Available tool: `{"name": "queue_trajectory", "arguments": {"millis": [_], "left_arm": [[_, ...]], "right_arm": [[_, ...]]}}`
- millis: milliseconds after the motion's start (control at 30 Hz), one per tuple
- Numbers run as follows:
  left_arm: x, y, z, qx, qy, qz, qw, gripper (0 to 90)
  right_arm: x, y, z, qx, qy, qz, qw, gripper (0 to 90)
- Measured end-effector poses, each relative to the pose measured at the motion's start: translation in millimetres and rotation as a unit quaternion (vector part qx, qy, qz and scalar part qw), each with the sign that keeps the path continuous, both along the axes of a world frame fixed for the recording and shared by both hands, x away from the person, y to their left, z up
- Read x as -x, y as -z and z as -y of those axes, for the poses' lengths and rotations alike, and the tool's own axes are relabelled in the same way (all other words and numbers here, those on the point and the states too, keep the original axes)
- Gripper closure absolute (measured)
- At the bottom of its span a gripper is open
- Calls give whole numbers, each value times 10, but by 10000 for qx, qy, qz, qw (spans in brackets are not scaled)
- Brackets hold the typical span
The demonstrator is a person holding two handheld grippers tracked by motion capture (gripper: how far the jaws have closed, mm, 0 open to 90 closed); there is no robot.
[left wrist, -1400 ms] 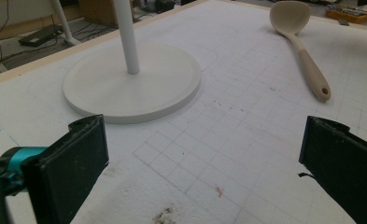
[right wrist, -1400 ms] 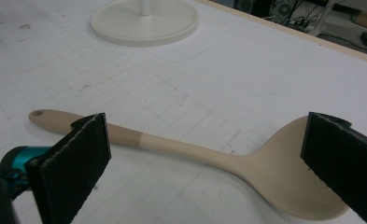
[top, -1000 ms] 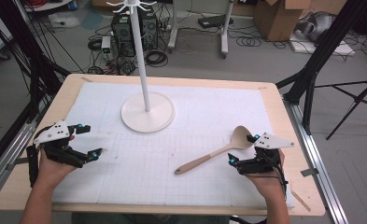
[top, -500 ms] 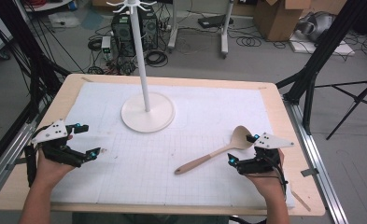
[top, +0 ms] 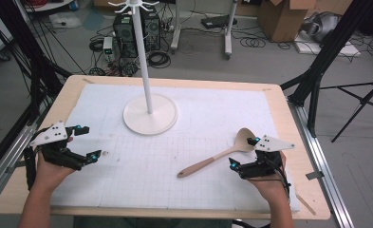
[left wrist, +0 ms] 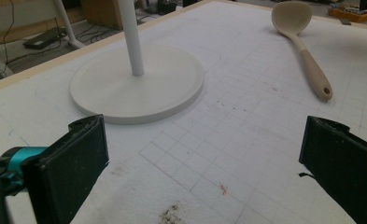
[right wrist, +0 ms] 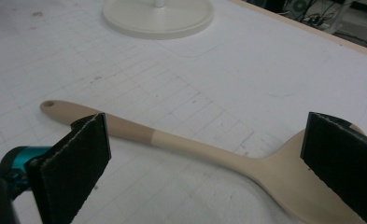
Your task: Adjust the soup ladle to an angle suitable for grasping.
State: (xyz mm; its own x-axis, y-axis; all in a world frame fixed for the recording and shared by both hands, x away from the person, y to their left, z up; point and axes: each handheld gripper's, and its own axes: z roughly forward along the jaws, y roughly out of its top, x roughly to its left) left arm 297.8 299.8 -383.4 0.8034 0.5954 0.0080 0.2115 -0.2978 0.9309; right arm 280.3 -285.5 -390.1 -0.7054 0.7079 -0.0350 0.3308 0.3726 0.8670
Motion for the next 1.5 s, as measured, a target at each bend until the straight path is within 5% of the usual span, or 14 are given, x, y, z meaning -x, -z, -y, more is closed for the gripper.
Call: {"name": "queue_trajectory", "arguments": {"millis": [133, 467, 700, 800, 867, 1033, 1100, 1133, 1200, 1267, 1400, 1500], "left_arm": [[0, 5, 9, -28, 0, -11, 10000, 17], [5, 5, 15, -81, -29, -16, 10000, 17], [-16, 23, 21, -112, -53, -50, 9999, 17], [-19, 21, 26, -99, -45, -37, 9999, 17], [-18, 22, 20, -112, -68, -38, 9999, 17], [-22, 29, -22, -96, -117, -42, 9999, 17], [-19, 29, -27, -56, -132, -47, 9999, 17], [-18, 25, -36, -59, -144, -42, 9999, 17], [-18, 22, -45, -44, -153, -32, 9999, 17], [-17, 19, -45, -46, -158, -34, 9999, 17], [-14, 17, -30, -55, -150, -33, 9999, 17], [-16, 20, -20, -69, -147, -35, 9999, 17]], "right_arm": [[-23, -29, -49, 278, -273, -32, 9992, 2], [-143, -43, -222, 535, -561, -142, 9969, 11], [-252, -98, -349, 1008, -997, -313, 9894, 16], [-344, -90, -467, 1353, -1203, -438, 9825, 16], [-364, -81, -497, 1408, -1262, -469, 9808, 17], [-474, 2, -652, 1884, -1609, -804, 9655, 43], [-494, 11, -666, 1961, -1625, -880, 9630, 44], [-542, 18, -684, 2110, -1681, -963, 9581, 49], [-560, 22, -691, 2091, -1708, -1008, 9576, 58], [-592, 52, -726, 2244, -1858, -1113, 9501, 141], [-617, 139, -785, 2491, -1972, -1227, 9402, 178], [-635, 177, -819, 2603, -2027, -1241, 9358, 236]]}}
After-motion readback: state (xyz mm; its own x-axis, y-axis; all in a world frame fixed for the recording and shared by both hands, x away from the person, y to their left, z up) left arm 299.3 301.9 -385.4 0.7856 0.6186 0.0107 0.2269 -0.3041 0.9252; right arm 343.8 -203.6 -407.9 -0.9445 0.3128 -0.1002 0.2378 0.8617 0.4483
